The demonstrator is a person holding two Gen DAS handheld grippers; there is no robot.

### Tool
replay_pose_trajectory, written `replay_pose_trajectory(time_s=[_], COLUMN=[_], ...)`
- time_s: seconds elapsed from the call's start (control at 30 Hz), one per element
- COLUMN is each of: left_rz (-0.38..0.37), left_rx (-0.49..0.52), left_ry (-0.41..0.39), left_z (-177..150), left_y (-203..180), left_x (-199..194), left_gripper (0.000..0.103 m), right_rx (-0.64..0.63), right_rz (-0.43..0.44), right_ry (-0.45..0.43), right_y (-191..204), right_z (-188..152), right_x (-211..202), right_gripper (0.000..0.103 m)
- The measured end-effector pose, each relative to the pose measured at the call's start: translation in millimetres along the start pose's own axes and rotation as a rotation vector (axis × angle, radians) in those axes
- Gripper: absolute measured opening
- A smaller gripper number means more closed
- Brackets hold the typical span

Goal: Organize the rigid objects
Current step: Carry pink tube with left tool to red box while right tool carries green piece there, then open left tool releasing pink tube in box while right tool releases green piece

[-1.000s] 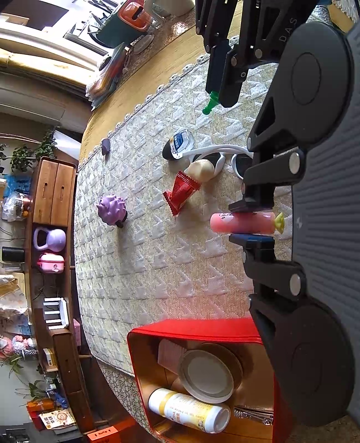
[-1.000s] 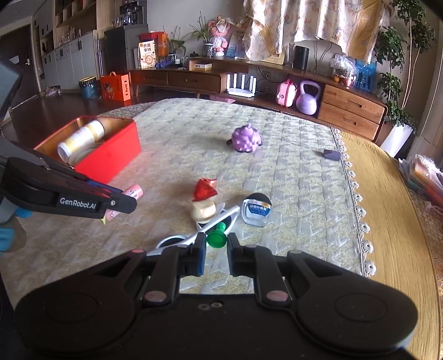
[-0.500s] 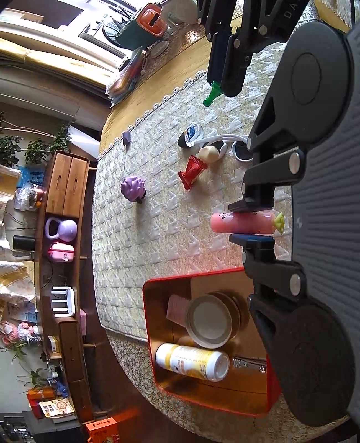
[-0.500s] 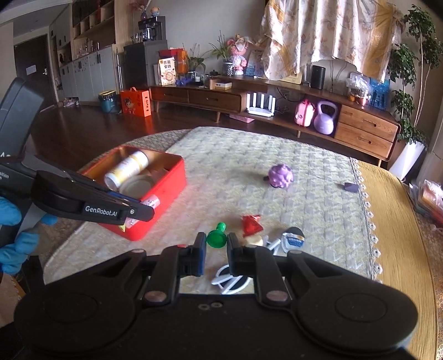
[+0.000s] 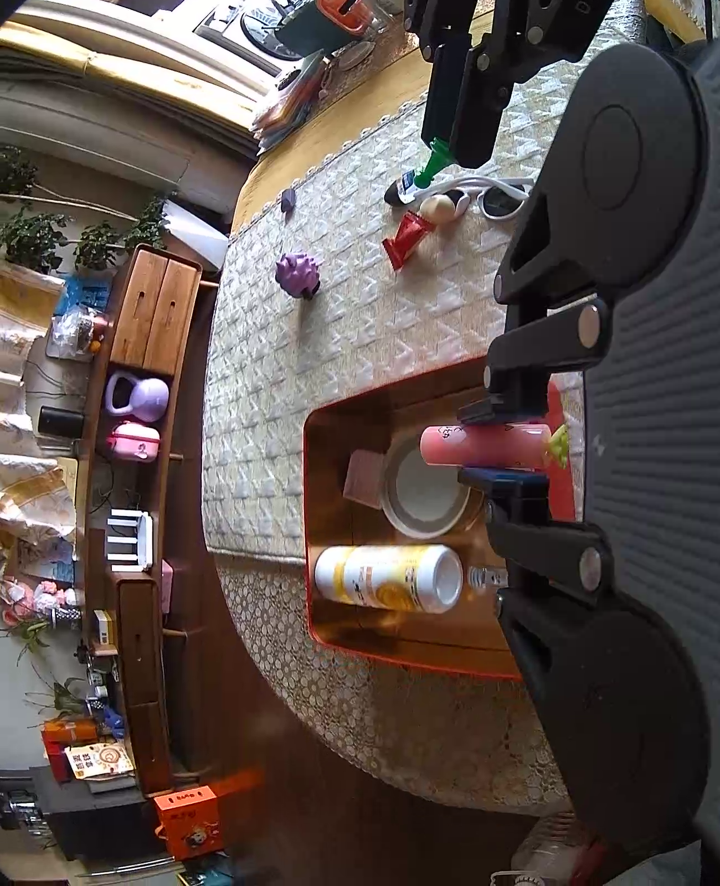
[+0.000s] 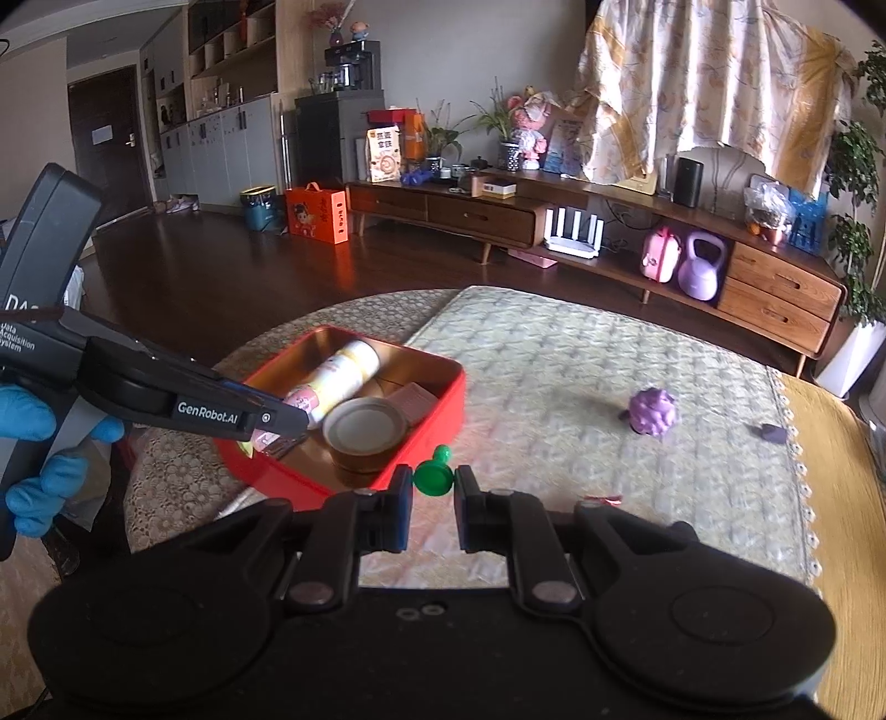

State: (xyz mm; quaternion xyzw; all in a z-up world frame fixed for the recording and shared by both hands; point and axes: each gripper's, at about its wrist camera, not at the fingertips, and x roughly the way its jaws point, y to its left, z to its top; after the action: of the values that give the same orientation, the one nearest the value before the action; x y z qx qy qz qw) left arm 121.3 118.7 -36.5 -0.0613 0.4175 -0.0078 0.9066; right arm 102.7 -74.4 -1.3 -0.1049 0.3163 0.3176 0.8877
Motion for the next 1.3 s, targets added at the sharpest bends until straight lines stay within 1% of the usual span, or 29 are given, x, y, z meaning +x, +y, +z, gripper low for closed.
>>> replay_pose_trajectory(time_s=[0.23, 0.33, 0.43, 0.5, 0.7, 0.9, 1.03, 1.3], left_rz=[0.064, 0.081, 0.127, 0.134, 0.154, 0.186, 0.195, 0.194], left_rx=[-0.003, -0.012, 0.022, 0.024, 0.027, 0.028, 0.02, 0.036], left_ry=[0.021, 0.044, 0.058, 0.082, 0.125, 0.155, 0.172, 0.191], left_z=[2, 4, 5, 6, 10, 11, 12, 13], left_y=[36, 50, 55, 59, 65, 66, 69, 66], left_x=[13, 23, 35, 44, 65, 83, 92, 102], left_gripper=[0.016, 0.016, 0.016, 0.016, 0.016, 0.016, 0.016, 0.016], right_rx=[-0.002, -0.002, -0.008, -0.014, -0.013, -0.012, -0.008, 0.016], right_rz=[0.032, 0.044, 0.049, 0.052, 0.046, 0.047, 0.054, 0.054], right_ry=[0.033, 0.059, 0.089, 0.11, 0.168, 0.221, 0.257, 0.286], right_y=[23, 32, 39, 44, 52, 56, 58, 56], right_z=[8, 10, 11, 12, 15, 15, 16, 14], right_x=[32, 50, 67, 80, 114, 137, 147, 155], right_gripper=[0.015, 0.015, 0.015, 0.015, 0.015, 0.015, 0.015, 0.015])
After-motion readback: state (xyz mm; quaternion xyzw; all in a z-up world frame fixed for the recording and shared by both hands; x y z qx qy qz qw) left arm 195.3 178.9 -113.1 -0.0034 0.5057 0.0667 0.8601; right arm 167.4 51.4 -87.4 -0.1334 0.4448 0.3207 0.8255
